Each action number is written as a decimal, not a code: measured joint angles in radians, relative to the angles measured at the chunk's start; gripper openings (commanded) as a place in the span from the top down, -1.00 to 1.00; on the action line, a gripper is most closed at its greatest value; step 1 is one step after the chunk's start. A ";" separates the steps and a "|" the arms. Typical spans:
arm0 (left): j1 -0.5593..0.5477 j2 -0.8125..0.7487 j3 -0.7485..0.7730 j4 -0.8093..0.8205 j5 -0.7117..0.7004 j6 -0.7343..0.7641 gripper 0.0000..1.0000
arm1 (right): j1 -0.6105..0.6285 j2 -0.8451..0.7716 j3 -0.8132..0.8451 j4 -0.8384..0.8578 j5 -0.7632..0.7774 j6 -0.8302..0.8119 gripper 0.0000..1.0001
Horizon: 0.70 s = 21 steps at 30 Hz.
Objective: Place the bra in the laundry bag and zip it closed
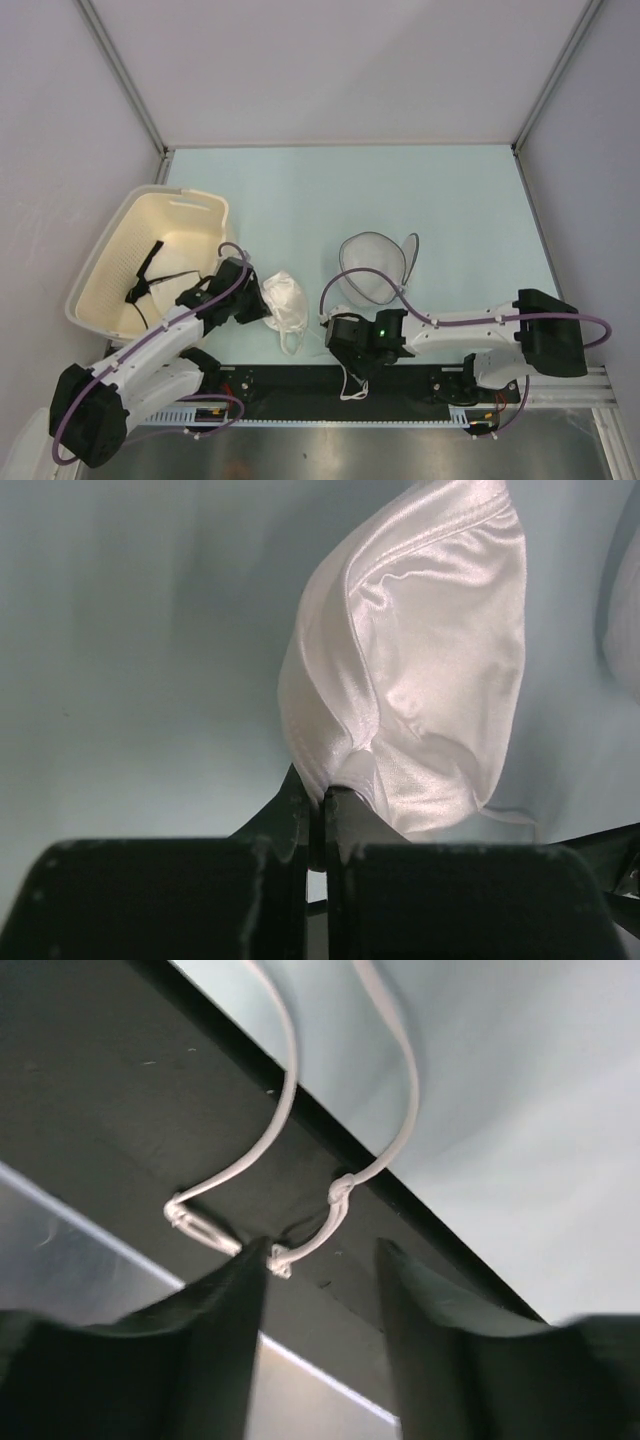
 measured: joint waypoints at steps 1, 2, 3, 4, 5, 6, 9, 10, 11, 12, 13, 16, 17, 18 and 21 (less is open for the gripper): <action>0.002 -0.008 0.000 0.005 0.000 -0.001 1.00 | 0.018 0.014 -0.009 0.007 0.021 0.013 0.17; 0.004 -0.013 0.000 0.008 0.000 0.000 1.00 | 0.024 0.023 -0.014 0.012 0.034 0.019 0.20; 0.005 -0.019 0.000 0.011 0.000 0.000 1.00 | 0.026 0.032 -0.020 0.019 0.048 0.027 0.23; 0.005 -0.022 -0.002 0.014 0.001 0.000 1.00 | 0.026 0.040 -0.025 0.029 0.061 0.032 0.24; 0.005 -0.025 -0.004 0.017 0.003 0.000 1.00 | 0.026 0.047 -0.027 0.036 0.072 0.036 0.23; 0.005 -0.027 -0.008 0.019 0.005 -0.001 1.00 | 0.026 0.055 -0.027 0.043 0.081 0.037 0.24; 0.006 -0.031 -0.023 0.026 0.010 -0.001 1.00 | 0.032 0.079 -0.027 0.074 0.101 0.038 0.25; 0.007 -0.031 -0.027 0.030 0.011 -0.001 1.00 | 0.036 0.090 -0.027 0.083 0.104 0.039 0.28; 0.008 -0.032 -0.030 0.033 0.015 -0.001 1.00 | 0.041 0.101 -0.028 0.093 0.107 0.039 0.31; 0.008 -0.035 -0.032 0.035 0.019 -0.002 1.00 | 0.045 0.113 -0.029 0.102 0.109 0.039 0.40; 0.008 -0.038 -0.034 0.039 0.022 -0.002 1.00 | 0.050 0.122 -0.026 0.106 0.117 0.035 0.47; 0.008 -0.043 -0.035 0.047 0.027 -0.002 1.00 | 0.054 0.126 -0.025 0.115 0.140 0.028 0.85; 0.008 -0.043 -0.035 0.050 0.029 -0.001 1.00 | 0.055 0.126 -0.024 0.120 0.148 0.031 0.94; 0.009 -0.042 -0.037 0.054 0.032 -0.001 1.00 | 0.056 0.126 -0.022 0.121 0.153 0.037 1.00; 0.009 -0.037 -0.043 0.068 0.047 0.000 1.00 | 0.065 0.109 -0.022 0.100 0.194 0.051 1.00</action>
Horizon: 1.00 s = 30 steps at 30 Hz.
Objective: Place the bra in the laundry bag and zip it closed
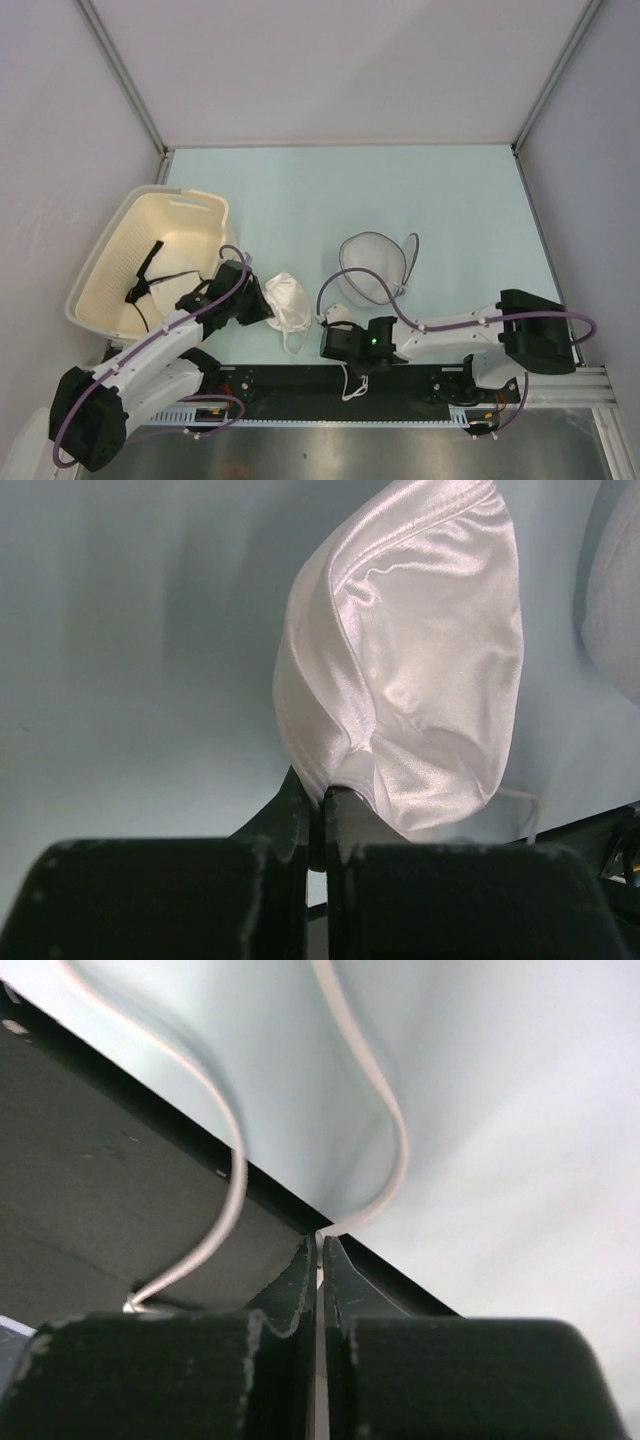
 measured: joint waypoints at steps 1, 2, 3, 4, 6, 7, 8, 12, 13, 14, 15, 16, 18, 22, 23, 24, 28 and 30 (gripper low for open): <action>0.000 0.004 -0.003 0.006 0.007 0.000 1.00 | 0.002 -0.017 0.000 -0.019 0.019 0.005 1.00; 0.000 0.010 -0.005 0.010 0.013 0.001 1.00 | 0.005 -0.056 0.002 -0.051 0.045 0.010 1.00; 0.000 0.017 -0.006 0.016 0.018 0.003 1.00 | 0.005 -0.090 0.008 -0.077 0.063 0.011 1.00; 0.000 0.024 -0.008 0.027 0.026 0.005 0.99 | 0.005 -0.136 0.030 -0.115 0.086 0.012 1.00; 0.000 0.043 -0.009 0.046 0.040 0.008 1.00 | 0.005 -0.218 0.084 -0.150 0.114 0.006 1.00; 0.001 0.054 -0.009 0.057 0.045 0.008 1.00 | 0.005 -0.261 0.122 -0.160 0.122 -0.004 1.00; 0.001 0.065 -0.009 0.066 0.051 0.009 1.00 | 0.004 -0.297 0.161 -0.162 0.125 -0.016 1.00; 0.000 0.137 -0.005 0.109 0.072 0.019 1.00 | -0.021 -0.369 0.336 -0.143 0.105 -0.082 1.00; -0.002 0.152 -0.002 0.113 0.075 0.021 1.00 | -0.029 -0.365 0.373 -0.136 0.099 -0.096 1.00; -0.005 0.168 0.004 0.115 0.077 0.026 1.00 | -0.039 -0.356 0.408 -0.132 0.091 -0.107 1.00; -0.008 0.179 0.010 0.117 0.079 0.026 1.00 | -0.051 -0.346 0.434 -0.120 0.082 -0.119 1.00; -0.015 0.188 0.016 0.122 0.079 0.026 1.00 | -0.060 -0.338 0.448 -0.111 0.071 -0.126 1.00; -0.025 0.203 0.028 0.129 0.080 0.026 0.99 | -0.100 -0.320 0.471 -0.093 0.024 -0.144 1.00; -0.058 0.225 0.049 0.135 0.078 0.026 1.00 | -0.211 -0.294 0.481 -0.050 -0.071 -0.156 1.00; -0.068 0.229 0.056 0.134 0.076 0.026 0.99 | -0.240 -0.290 0.481 -0.041 -0.093 -0.156 1.00; -0.075 0.233 0.062 0.135 0.076 0.026 1.00 | -0.269 -0.288 0.480 -0.033 -0.113 -0.157 1.00; -0.113 0.264 0.100 0.134 0.064 0.026 1.00 | -0.348 -0.285 0.479 0.016 -0.198 -0.158 1.00; -0.133 0.285 0.115 0.134 0.058 0.026 1.00 | -0.381 -0.272 0.484 0.051 -0.247 -0.159 1.00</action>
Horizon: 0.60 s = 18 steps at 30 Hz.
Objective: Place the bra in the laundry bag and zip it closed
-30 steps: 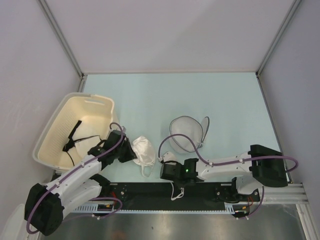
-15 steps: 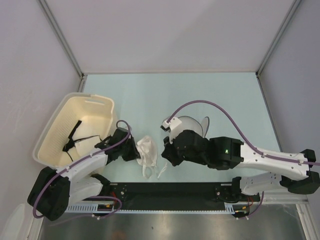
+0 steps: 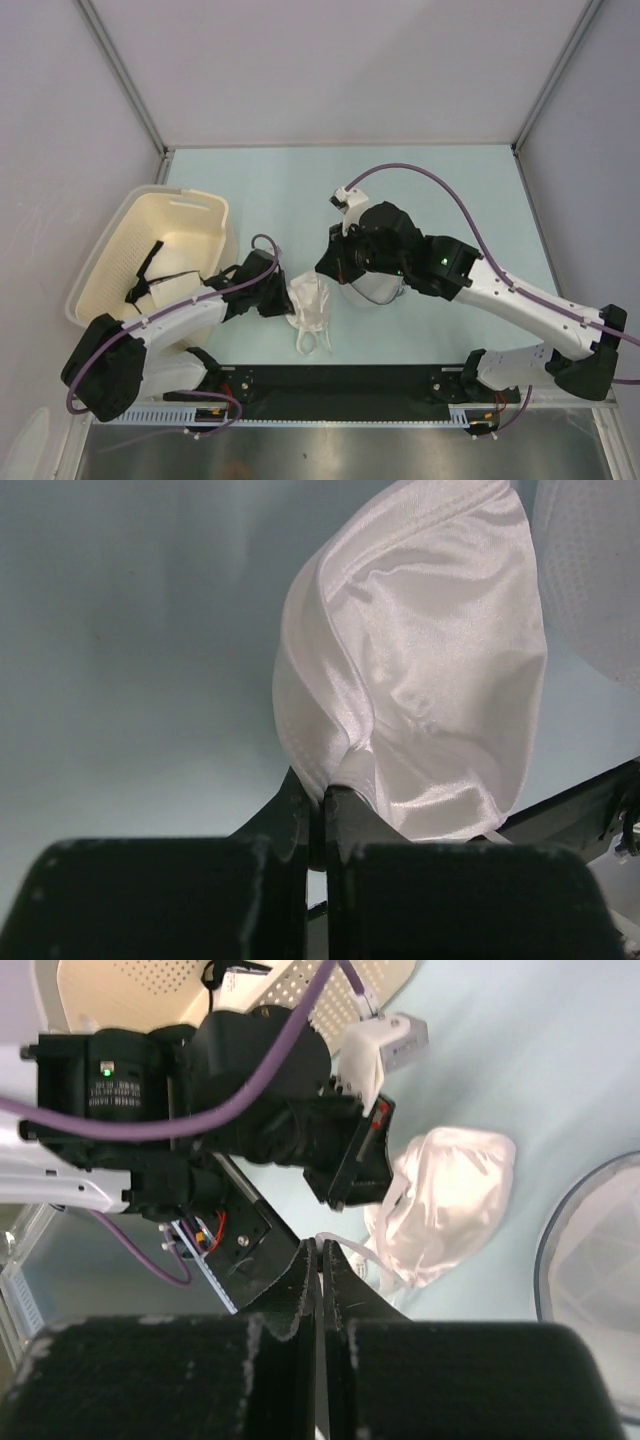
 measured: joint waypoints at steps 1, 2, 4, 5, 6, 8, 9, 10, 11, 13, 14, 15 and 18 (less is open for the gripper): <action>-0.008 0.007 0.005 0.000 0.000 0.000 1.00 | -0.016 0.007 0.002 0.008 -0.011 0.000 1.00; -0.016 0.016 0.010 0.000 -0.001 0.000 1.00 | -0.031 0.021 0.008 0.018 -0.026 -0.003 1.00; -0.030 0.028 0.015 0.000 -0.001 0.000 1.00 | -0.052 0.053 0.019 0.040 -0.054 -0.008 1.00; -0.035 0.032 0.017 0.000 -0.001 0.000 1.00 | -0.063 0.069 0.021 0.054 -0.068 -0.012 1.00; -0.041 0.034 0.018 0.000 -0.001 0.000 1.00 | -0.074 0.087 0.021 0.064 -0.080 -0.016 1.00; -0.047 0.036 0.019 0.000 -0.001 0.000 1.00 | -0.097 0.123 0.021 0.075 -0.102 -0.023 1.00; -0.048 0.036 0.019 0.000 -0.001 0.000 1.00 | -0.106 0.138 0.021 0.079 -0.108 -0.024 1.00; -0.049 0.036 0.019 0.000 -0.001 0.000 1.00 | -0.121 0.161 0.021 0.082 -0.120 -0.026 1.00; -0.050 0.036 0.019 0.000 -0.001 0.000 1.00 | -0.132 0.180 0.021 0.083 -0.124 -0.027 1.00; -0.050 0.035 0.019 0.000 0.000 0.000 1.00 | -0.151 0.224 0.022 0.084 -0.126 -0.034 1.00; -0.050 0.035 0.019 0.000 0.000 0.000 1.00 | -0.157 0.241 0.022 0.084 -0.125 -0.037 1.00; -0.050 0.034 0.019 0.001 0.000 0.000 0.99 | -0.161 0.258 0.022 0.084 -0.124 -0.043 1.00; -0.050 0.027 0.019 0.009 0.007 0.000 1.00 | -0.164 0.308 0.024 0.082 -0.107 -0.064 1.00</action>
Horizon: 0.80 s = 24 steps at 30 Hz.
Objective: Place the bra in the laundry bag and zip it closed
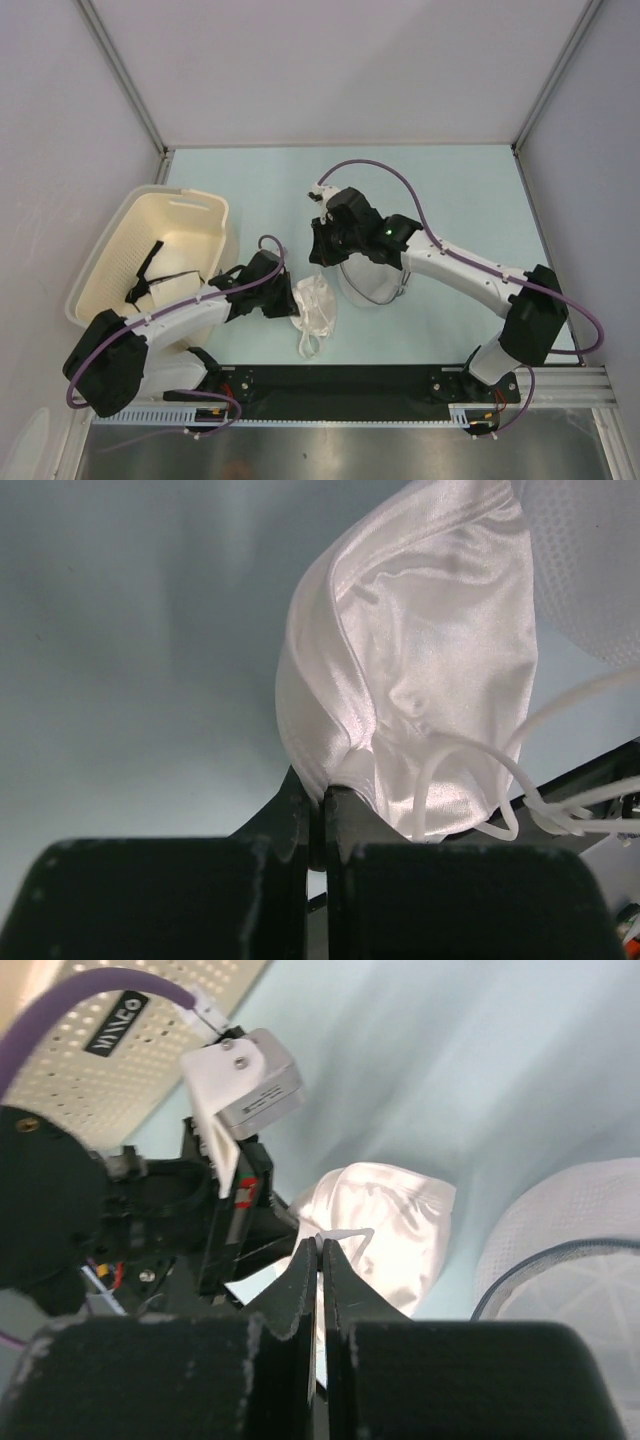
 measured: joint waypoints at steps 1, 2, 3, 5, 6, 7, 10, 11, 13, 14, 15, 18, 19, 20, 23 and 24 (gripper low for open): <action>0.000 0.000 0.000 0.005 0.003 0.000 1.00 | -0.001 0.012 0.002 -0.002 0.014 -0.005 1.00; 0.000 0.000 -0.003 0.011 0.005 0.000 1.00 | -0.002 0.022 0.006 -0.003 0.026 -0.008 0.96; 0.000 0.000 -0.006 0.014 0.009 0.000 1.00 | -0.003 0.026 0.008 -0.005 0.037 -0.008 0.85; 0.000 0.001 -0.008 0.015 0.017 0.000 1.00 | -0.014 0.029 0.016 -0.010 0.069 -0.008 0.80; 0.000 0.002 -0.010 0.018 0.019 0.000 1.00 | -0.024 0.029 0.024 -0.013 0.086 -0.007 0.75; 0.000 0.003 -0.010 0.018 0.022 0.000 1.00 | -0.034 0.029 0.034 -0.013 0.100 -0.007 0.74; 0.000 0.012 -0.010 0.021 0.024 0.000 1.00 | -0.057 0.030 0.061 -0.012 0.126 -0.008 0.74; 0.000 0.013 -0.010 0.021 0.024 -0.001 1.00 | -0.062 0.032 0.067 -0.008 0.126 -0.008 0.71; 0.000 0.013 -0.010 0.021 0.024 -0.001 1.00 | -0.056 0.039 0.069 -0.003 0.121 -0.010 0.64; 0.000 0.013 -0.010 0.021 0.024 -0.001 1.00 | -0.048 0.045 0.069 -0.003 0.116 -0.013 0.51; 0.000 0.013 -0.010 0.021 0.024 -0.001 1.00 | -0.040 0.052 0.069 -0.002 0.110 -0.015 0.39; 0.000 0.013 -0.010 0.021 0.024 -0.002 1.00 | -0.009 0.083 0.062 0.003 0.080 -0.024 0.07; 0.000 0.013 -0.010 0.021 0.023 -0.003 1.00 | -0.002 0.097 0.061 0.002 0.067 -0.029 -0.01; 0.000 0.013 -0.010 0.021 0.023 -0.003 1.00 | 0.006 0.113 0.062 0.004 0.054 -0.031 -0.08; 0.000 0.013 -0.010 0.021 0.023 -0.010 1.00 | 0.011 0.187 0.101 -0.037 0.027 -0.034 -0.17; 0.000 0.013 -0.010 0.021 0.023 -0.011 1.00 | 0.010 0.214 0.122 -0.048 0.024 -0.034 -0.16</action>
